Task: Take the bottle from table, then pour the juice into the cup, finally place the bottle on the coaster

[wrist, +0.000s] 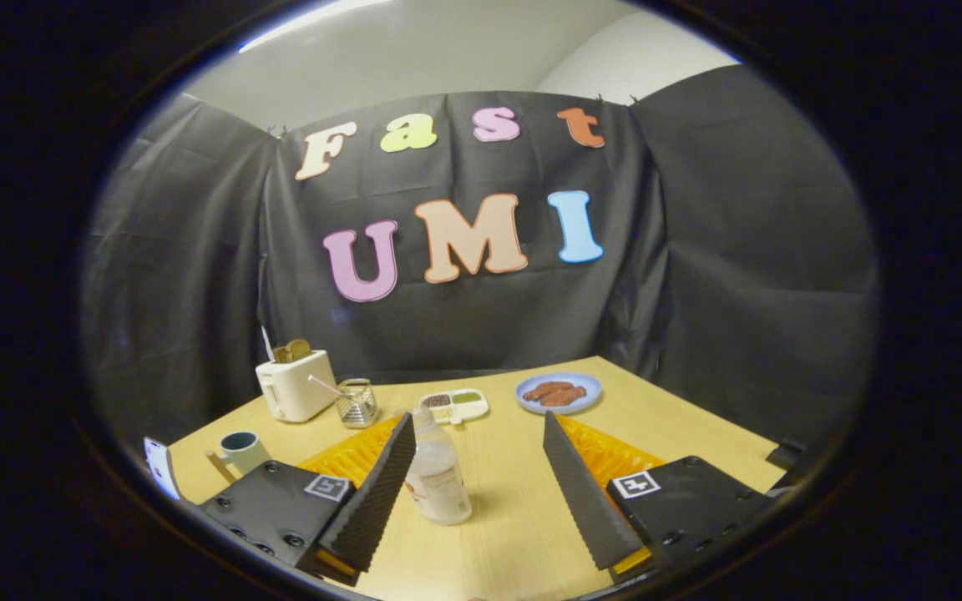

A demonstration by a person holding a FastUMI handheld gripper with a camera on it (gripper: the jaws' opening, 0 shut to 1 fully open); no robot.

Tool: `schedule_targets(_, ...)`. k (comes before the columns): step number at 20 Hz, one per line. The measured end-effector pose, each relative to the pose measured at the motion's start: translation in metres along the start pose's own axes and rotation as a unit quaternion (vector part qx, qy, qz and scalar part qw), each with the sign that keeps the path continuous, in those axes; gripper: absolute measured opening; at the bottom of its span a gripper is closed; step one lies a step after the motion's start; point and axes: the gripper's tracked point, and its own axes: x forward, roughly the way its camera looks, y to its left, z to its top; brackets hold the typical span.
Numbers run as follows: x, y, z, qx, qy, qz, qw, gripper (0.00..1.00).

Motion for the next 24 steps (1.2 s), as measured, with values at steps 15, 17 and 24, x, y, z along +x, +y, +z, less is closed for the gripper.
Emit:
schedule_targets(15,0.042,0.024,-0.113,-0.045,0.078,0.024,0.996,0.97)
schedule_targets(17,0.049,0.035,-0.119,-0.042,0.086,0.037,0.995,0.97)
schedule_targets(24,0.08,0.054,-0.134,-0.051,0.111,0.053,0.991,0.97)
